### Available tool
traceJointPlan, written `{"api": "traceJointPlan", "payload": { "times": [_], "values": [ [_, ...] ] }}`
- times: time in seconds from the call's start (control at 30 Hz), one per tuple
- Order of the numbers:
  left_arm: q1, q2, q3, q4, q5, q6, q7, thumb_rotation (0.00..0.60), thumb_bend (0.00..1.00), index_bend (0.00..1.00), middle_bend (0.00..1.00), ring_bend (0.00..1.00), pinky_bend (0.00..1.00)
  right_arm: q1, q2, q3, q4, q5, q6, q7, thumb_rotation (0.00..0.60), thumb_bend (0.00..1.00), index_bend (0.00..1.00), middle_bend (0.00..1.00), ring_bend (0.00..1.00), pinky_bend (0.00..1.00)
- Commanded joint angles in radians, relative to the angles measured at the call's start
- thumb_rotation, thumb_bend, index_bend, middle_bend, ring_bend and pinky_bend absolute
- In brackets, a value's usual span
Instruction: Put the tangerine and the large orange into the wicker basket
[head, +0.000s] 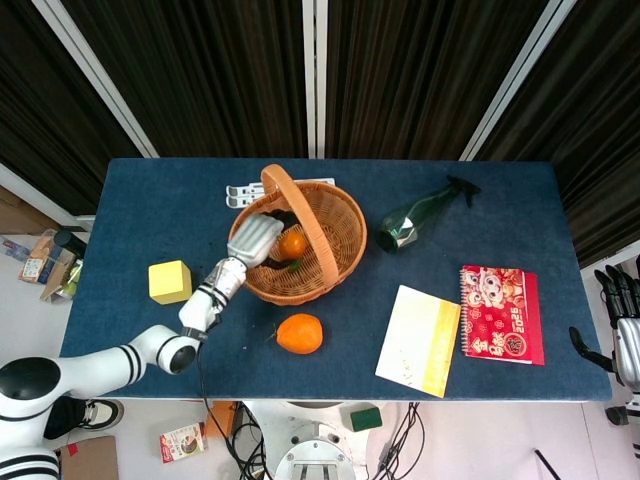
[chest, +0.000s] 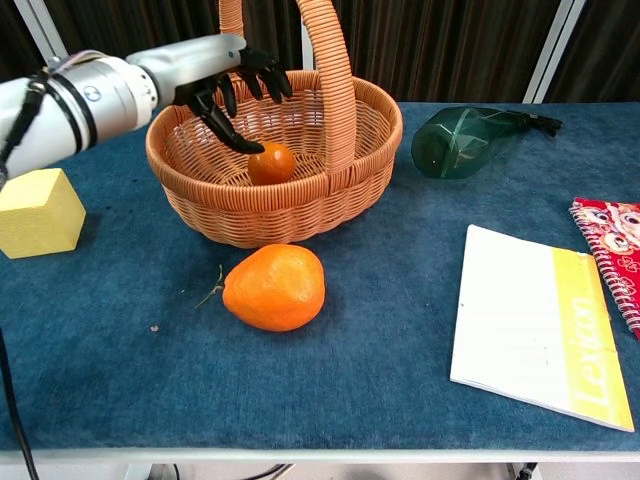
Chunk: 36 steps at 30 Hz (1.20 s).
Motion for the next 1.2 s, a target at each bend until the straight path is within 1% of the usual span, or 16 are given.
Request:
{"api": "traceJointPlan", "payload": {
  "times": [0.03,0.1,0.13,0.2,0.27,0.33,0.4,0.47,0.57,0.63,0.73,0.83,0.9,1.0,1.1,1.2],
  "values": [
    [0.155,0.188,0.033,-0.278,0.023,0.188,0.027,0.600,0.18,0.30,0.30,0.24,0.42,0.003,-0.002,0.000,0.000,0.002,-0.006,-0.004,0.600,0.33,0.00,0.00,0.00,0.00],
    [0.219,0.253,0.057,-0.370,0.064,0.264,0.001,0.600,0.18,0.31,0.31,0.24,0.42,0.006,-0.004,-0.003,-0.001,0.001,-0.014,-0.011,0.600,0.33,0.00,0.00,0.00,0.00],
    [0.245,0.278,0.071,-0.398,0.088,0.297,-0.004,0.600,0.18,0.31,0.31,0.24,0.42,0.007,-0.005,-0.004,-0.002,0.000,-0.016,-0.015,0.600,0.33,0.00,0.00,0.00,0.00],
    [0.304,0.324,0.111,-0.441,0.141,0.367,-0.007,0.600,0.18,0.32,0.31,0.24,0.42,0.008,-0.007,-0.005,-0.005,-0.002,-0.017,-0.025,0.600,0.33,0.00,0.00,0.00,0.00],
    [0.352,0.348,0.151,-0.460,0.178,0.417,-0.013,0.600,0.18,0.34,0.32,0.26,0.43,0.008,-0.008,-0.005,-0.008,-0.002,-0.015,-0.030,0.600,0.33,0.00,0.00,0.00,0.00],
    [0.402,0.365,0.199,-0.464,0.210,0.451,-0.030,0.600,0.18,0.35,0.34,0.28,0.44,0.007,-0.011,-0.004,-0.008,0.000,-0.013,-0.035,0.600,0.33,0.00,0.00,0.00,0.00],
    [0.438,0.375,0.249,-0.461,0.236,0.456,-0.046,0.600,0.18,0.36,0.37,0.31,0.46,0.008,-0.013,-0.004,-0.007,0.003,-0.017,-0.039,0.600,0.33,0.00,0.00,0.00,0.00],
    [0.463,0.375,0.284,-0.451,0.257,0.458,-0.056,0.600,0.18,0.37,0.37,0.32,0.48,0.010,-0.013,-0.005,-0.008,0.003,-0.023,-0.044,0.600,0.33,0.00,0.00,0.00,0.00],
    [0.505,0.342,0.335,-0.412,0.292,0.468,-0.079,0.600,0.18,0.38,0.38,0.33,0.48,0.009,-0.013,-0.007,-0.010,0.002,-0.022,-0.047,0.600,0.33,0.00,0.00,0.00,0.00],
    [0.522,0.316,0.357,-0.386,0.305,0.461,-0.104,0.600,0.18,0.38,0.38,0.33,0.48,0.008,-0.014,-0.005,-0.010,0.003,-0.018,-0.047,0.600,0.33,0.00,0.00,0.00,0.00],
    [0.532,0.275,0.376,-0.342,0.324,0.440,-0.136,0.600,0.18,0.38,0.38,0.33,0.48,0.009,-0.014,-0.005,-0.009,0.005,-0.022,-0.045,0.600,0.33,0.00,0.00,0.00,0.00],
    [0.530,0.232,0.369,-0.302,0.331,0.421,-0.159,0.600,0.18,0.38,0.36,0.32,0.47,0.011,-0.013,-0.008,-0.008,0.002,-0.027,-0.045,0.600,0.33,0.00,0.00,0.00,0.00],
    [0.520,0.206,0.360,-0.278,0.338,0.403,-0.170,0.600,0.18,0.37,0.33,0.28,0.46,0.010,-0.012,-0.009,-0.008,0.001,-0.027,-0.044,0.600,0.33,0.00,0.00,0.00,0.00],
    [0.506,0.169,0.347,-0.248,0.335,0.371,-0.174,0.600,0.15,0.32,0.28,0.23,0.42,0.008,-0.011,-0.008,-0.008,0.001,-0.021,-0.038,0.600,0.33,0.00,0.00,0.00,0.00],
    [0.490,0.141,0.341,-0.232,0.324,0.325,-0.185,0.600,0.13,0.28,0.25,0.20,0.40,0.007,-0.010,-0.007,-0.007,0.002,-0.019,-0.033,0.600,0.33,0.00,0.00,0.00,0.00],
    [0.476,0.117,0.340,-0.219,0.323,0.288,-0.193,0.600,0.11,0.21,0.22,0.17,0.37,0.008,-0.009,-0.008,-0.005,0.002,-0.023,-0.031,0.600,0.33,0.00,0.00,0.00,0.00]
  ]
}}
